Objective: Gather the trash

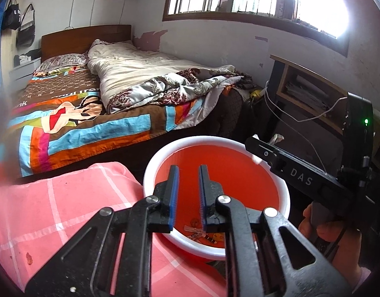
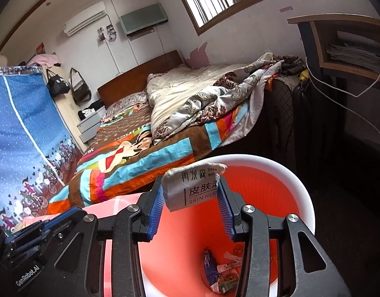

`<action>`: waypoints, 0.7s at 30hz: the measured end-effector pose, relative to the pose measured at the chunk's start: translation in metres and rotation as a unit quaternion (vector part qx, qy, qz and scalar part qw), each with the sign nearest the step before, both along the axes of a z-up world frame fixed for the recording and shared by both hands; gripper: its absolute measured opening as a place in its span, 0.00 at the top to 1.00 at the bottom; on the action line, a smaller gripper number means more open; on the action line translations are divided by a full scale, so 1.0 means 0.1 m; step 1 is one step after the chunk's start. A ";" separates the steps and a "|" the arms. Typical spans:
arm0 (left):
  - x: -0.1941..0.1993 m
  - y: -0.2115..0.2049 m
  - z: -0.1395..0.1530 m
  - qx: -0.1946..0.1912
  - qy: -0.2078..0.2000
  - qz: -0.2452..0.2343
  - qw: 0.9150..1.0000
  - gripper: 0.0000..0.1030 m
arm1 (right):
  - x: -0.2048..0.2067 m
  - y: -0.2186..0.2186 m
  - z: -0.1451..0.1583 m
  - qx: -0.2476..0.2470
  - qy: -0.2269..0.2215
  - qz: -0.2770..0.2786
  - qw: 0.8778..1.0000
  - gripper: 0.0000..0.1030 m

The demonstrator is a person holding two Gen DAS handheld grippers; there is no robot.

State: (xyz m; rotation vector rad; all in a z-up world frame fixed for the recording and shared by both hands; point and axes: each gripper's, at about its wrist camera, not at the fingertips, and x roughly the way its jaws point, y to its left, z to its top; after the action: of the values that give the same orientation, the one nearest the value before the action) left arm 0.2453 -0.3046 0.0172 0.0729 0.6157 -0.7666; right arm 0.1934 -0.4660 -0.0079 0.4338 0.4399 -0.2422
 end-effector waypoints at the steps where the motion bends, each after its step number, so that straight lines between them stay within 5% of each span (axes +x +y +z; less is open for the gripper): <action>1: 0.01 0.02 0.00 -0.001 0.000 0.003 1.000 0.85 | 0.01 0.00 0.00 0.000 0.001 0.000 1.000 0.57; 21: 0.10 0.34 0.07 -0.024 -0.016 0.081 0.996 0.37 | -0.01 0.06 0.06 -0.023 -0.002 -0.005 1.000 0.49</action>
State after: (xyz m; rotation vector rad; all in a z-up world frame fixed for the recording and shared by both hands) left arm 0.2552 -0.2710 0.0238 -0.0082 0.5646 -0.6222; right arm 0.1925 -0.4603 -0.0022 0.3922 0.4276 -0.2600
